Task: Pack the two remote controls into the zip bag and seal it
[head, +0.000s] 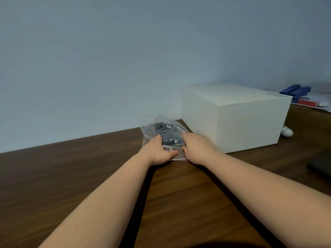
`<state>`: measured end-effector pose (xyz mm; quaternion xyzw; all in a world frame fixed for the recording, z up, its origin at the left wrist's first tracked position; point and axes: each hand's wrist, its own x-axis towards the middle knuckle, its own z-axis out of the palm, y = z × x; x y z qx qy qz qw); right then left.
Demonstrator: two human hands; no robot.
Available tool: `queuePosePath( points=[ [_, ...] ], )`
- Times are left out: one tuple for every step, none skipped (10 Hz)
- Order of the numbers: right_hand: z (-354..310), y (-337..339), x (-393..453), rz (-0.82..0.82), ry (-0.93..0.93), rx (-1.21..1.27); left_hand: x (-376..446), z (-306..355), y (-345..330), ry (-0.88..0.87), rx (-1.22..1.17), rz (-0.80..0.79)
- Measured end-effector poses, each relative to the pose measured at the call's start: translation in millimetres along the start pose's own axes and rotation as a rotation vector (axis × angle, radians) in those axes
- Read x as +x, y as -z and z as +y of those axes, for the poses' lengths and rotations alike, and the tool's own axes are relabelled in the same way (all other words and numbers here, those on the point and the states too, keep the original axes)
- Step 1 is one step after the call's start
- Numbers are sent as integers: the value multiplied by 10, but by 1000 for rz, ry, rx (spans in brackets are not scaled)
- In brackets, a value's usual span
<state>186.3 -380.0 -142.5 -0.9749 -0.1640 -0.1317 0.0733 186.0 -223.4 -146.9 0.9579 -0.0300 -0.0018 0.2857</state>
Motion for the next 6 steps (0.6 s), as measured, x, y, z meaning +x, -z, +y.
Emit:
queuePosePath(
  points=[
    [-2,-12,-23,22,-23,-64,34,48,-69,10,28,46],
    [2,-24,-21,3,-32,-93,-5,41,-123,23,56,110],
    [-6,-24,-2,-2,-58,-121,-153,28,-170,-3,115,234],
    [-12,-29,-11,-17,-68,-163,-306,44,-188,-28,145,364],
    [-22,18,-75,-31,-55,-168,-475,100,-147,12,143,342],
    [-20,-8,-159,89,6,-160,-613,87,-134,7,79,405]
  ],
)
